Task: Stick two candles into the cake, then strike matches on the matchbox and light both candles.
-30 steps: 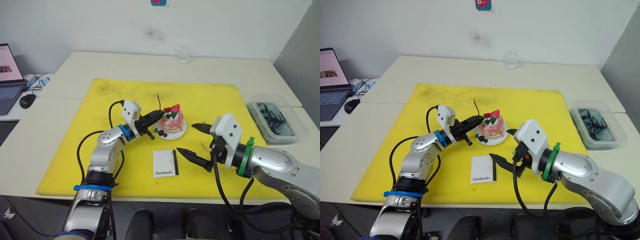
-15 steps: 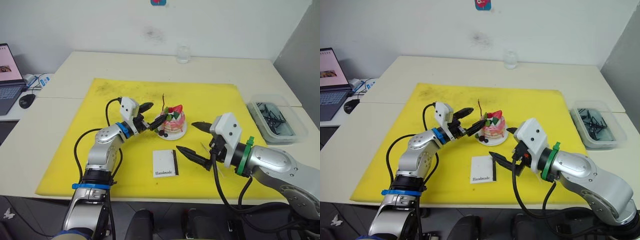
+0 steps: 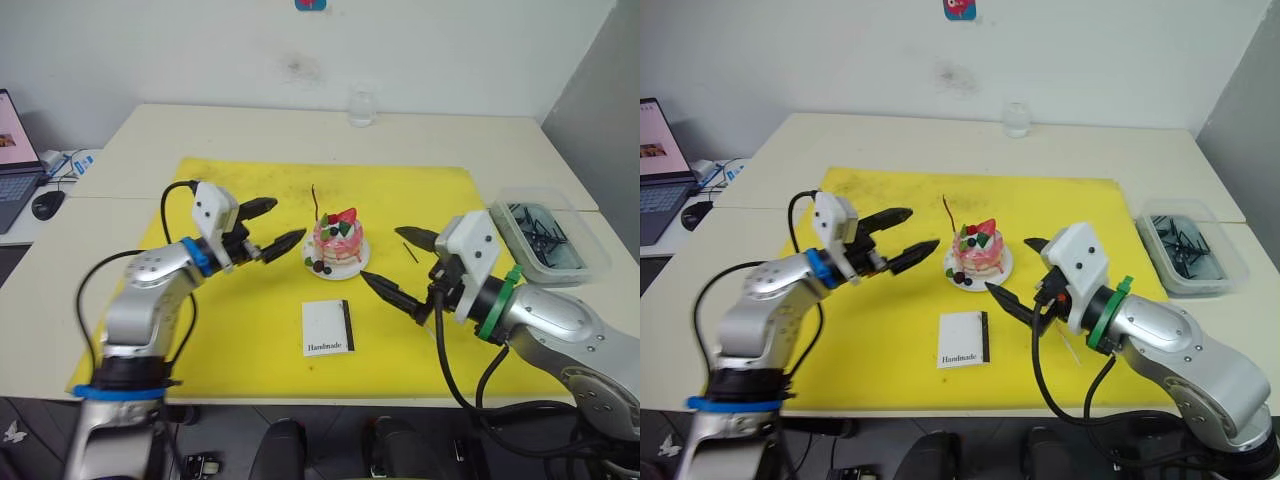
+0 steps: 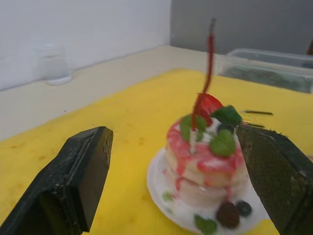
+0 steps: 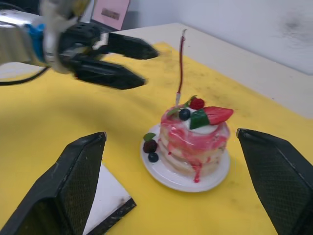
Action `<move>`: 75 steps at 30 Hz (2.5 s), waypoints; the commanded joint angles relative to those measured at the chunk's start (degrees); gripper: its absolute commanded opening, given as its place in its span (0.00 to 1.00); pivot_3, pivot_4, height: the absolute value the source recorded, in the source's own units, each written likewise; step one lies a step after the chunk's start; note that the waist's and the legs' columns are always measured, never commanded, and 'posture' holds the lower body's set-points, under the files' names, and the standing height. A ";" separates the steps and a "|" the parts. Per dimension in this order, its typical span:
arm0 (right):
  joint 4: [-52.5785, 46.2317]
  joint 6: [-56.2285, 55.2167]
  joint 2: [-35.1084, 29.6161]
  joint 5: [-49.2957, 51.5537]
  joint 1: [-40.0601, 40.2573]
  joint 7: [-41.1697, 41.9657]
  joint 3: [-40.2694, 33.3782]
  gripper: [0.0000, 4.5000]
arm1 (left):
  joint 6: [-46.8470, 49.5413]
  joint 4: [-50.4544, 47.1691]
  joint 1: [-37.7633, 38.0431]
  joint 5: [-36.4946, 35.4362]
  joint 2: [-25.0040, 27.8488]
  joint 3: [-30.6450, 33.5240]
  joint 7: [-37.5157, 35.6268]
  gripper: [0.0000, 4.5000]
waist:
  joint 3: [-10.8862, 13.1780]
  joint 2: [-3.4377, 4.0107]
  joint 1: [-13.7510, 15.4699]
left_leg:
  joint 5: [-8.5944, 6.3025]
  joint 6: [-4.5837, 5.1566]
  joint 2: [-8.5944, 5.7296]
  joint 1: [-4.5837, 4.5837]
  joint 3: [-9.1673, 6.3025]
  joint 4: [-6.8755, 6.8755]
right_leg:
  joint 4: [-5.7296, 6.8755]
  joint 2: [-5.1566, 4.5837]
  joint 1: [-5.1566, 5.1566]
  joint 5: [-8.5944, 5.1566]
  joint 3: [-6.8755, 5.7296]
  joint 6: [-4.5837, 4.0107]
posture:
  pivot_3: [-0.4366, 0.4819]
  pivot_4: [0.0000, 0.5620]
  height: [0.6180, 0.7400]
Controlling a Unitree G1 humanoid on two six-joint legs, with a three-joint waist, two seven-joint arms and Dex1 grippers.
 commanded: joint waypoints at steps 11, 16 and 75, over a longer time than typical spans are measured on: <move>-8.50 1.00 -7.56 -2.40 27.84 2.19 -13.47 1.00 | 8.39 -26.53 14.47 -9.12 9.22 -7.70 -11.39 1.00 | 0.01 0.01 0.70 | 0.00 0.00 -0.09 0.04 0.04 0.00 | -0.02 -0.24 0.06 -0.14 -0.02 -0.11 | 0.48 0.27 1.00; -7.36 -2.12 -5.13 -8.99 33.38 -0.16 -8.39 1.00 | 8.65 -27.92 14.60 -8.53 8.02 -10.04 -10.12 1.00 | 0.00 0.02 0.26 | 0.00 0.00 -0.04 0.11 0.03 0.02 | 0.02 -0.18 0.05 -0.17 -0.02 -0.18 | 0.48 0.27 1.00; 18.22 -13.84 -16.43 -16.19 42.66 36.88 -31.65 0.01 | 13.84 -31.04 11.80 -14.63 9.69 -11.11 -10.31 1.00 | 0.01 0.00 0.65 | -0.01 0.00 -0.15 0.10 0.00 0.05 | -0.02 -0.13 0.10 -0.20 0.00 -0.21 | 0.48 0.27 1.00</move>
